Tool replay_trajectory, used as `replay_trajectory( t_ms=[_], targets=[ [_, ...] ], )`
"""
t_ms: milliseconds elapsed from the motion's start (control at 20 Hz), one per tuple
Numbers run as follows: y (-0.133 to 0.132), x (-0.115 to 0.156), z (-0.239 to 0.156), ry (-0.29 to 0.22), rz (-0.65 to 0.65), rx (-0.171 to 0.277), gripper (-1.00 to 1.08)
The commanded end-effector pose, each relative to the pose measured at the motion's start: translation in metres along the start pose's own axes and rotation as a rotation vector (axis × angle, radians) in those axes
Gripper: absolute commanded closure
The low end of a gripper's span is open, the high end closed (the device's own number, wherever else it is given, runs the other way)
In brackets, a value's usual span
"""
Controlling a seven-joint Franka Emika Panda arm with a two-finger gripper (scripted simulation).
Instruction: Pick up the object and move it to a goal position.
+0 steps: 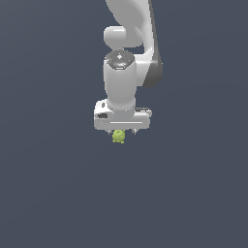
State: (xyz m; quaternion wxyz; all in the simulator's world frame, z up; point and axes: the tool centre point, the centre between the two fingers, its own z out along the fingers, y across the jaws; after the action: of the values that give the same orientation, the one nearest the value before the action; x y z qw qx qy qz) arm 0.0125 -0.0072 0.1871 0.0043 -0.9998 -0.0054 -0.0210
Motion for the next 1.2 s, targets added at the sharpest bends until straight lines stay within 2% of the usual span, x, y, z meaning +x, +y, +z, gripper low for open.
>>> replay_trajectory(
  t_ms=[0,500,850,1150],
  targets=[
    [0.0,0.0,0.0,0.0,0.0,0.0,-0.92],
    [0.017,0.012,-0.015,0.044,-0.018,-0.01,-0.92],
    [0.016,0.011,-0.013,0.042,-0.015,-0.009,-0.92],
    [0.018,-0.001,0.003,0.031,0.008,-0.009,-0.92]
  ],
)
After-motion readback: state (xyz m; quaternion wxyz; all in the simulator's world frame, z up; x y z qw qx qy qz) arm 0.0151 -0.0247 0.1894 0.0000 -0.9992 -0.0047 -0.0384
